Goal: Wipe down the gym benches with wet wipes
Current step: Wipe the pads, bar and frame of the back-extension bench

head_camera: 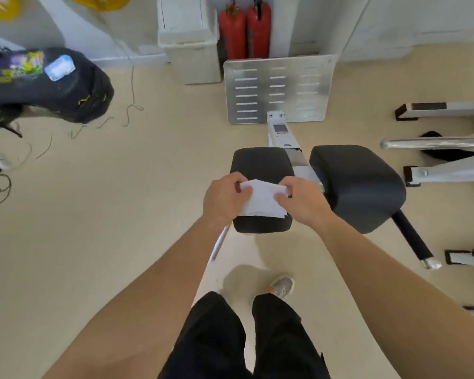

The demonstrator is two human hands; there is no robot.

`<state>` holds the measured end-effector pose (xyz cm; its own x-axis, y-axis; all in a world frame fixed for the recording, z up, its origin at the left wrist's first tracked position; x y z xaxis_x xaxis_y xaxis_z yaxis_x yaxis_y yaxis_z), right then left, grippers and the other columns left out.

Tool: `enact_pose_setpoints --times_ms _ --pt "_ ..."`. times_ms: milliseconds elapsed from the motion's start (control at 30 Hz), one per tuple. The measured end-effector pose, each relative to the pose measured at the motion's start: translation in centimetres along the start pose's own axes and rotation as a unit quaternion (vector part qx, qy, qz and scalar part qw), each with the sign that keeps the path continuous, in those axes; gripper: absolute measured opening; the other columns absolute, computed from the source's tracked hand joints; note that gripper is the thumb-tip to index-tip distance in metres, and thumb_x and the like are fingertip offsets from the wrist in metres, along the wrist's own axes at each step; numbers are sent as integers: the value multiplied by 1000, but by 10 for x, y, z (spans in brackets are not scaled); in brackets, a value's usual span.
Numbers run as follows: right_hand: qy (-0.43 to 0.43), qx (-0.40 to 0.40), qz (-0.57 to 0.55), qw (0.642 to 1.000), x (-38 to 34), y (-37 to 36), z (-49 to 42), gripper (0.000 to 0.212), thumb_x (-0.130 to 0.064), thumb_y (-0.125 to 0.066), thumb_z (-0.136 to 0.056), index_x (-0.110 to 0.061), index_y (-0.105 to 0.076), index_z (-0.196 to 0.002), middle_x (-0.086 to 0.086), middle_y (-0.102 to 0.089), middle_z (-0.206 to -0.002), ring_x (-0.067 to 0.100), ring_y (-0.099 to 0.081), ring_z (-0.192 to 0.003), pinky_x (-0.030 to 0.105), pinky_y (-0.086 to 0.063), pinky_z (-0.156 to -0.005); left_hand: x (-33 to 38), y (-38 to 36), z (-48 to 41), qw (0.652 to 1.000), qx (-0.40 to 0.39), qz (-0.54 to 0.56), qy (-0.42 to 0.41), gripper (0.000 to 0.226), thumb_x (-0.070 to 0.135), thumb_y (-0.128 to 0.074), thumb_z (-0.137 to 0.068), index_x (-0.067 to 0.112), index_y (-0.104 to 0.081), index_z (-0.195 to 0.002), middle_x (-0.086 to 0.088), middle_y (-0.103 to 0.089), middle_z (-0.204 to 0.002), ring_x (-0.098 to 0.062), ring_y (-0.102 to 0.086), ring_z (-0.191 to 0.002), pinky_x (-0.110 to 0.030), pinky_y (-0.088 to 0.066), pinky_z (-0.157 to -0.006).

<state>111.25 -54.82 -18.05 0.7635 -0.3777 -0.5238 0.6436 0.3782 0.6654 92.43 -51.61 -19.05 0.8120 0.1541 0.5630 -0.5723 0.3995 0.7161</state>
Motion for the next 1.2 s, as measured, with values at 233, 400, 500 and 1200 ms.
enact_pose_setpoints --times_ms 233,400,500,1200 --pt "7 129 62 990 17 -41 -57 42 -32 -66 -94 -25 -50 -132 1 -53 -127 21 -55 -110 35 -52 -88 -19 -40 -46 983 110 -135 -62 28 31 -61 -94 24 -58 -121 0 -65 -108 -22 -57 -99 -32 -46 -75" --pt "120 162 215 955 22 -56 -44 61 -17 -70 -89 -18 -46 -145 10 -47 -145 32 -50 -126 47 -49 -100 -33 -55 -37 952 173 -146 -205 35 26 -53 -91 14 -64 -123 -12 -61 -127 -32 -59 -111 -41 -51 -88" --pt "173 83 280 940 31 -72 -35 54 -22 -56 -96 -12 -46 -148 10 -41 -157 29 -40 -143 47 -37 -114 -44 -67 -25 944 93 -181 -259 38 17 -61 -93 10 -61 -131 -11 -59 -139 -31 -55 -129 -48 -47 -106" --pt "198 -84 333 918 36 -41 -115 61 -47 -8 -105 -24 -18 -160 -2 -20 -167 19 -12 -155 43 -4 -125 -46 -54 -105 980 -104 -133 -109 45 28 -30 -109 22 -40 -153 5 -31 -162 -14 -27 -150 -33 -17 -123"
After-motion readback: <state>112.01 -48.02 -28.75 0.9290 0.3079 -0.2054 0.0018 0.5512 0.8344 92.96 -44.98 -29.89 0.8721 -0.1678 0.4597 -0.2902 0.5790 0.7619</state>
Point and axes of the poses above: each hand's wrist, its own z-axis away from the middle knuckle, its own y-axis out of the back of the hand, x = y × z, the point moved 2 cm from there along -z, towards the middle knuckle
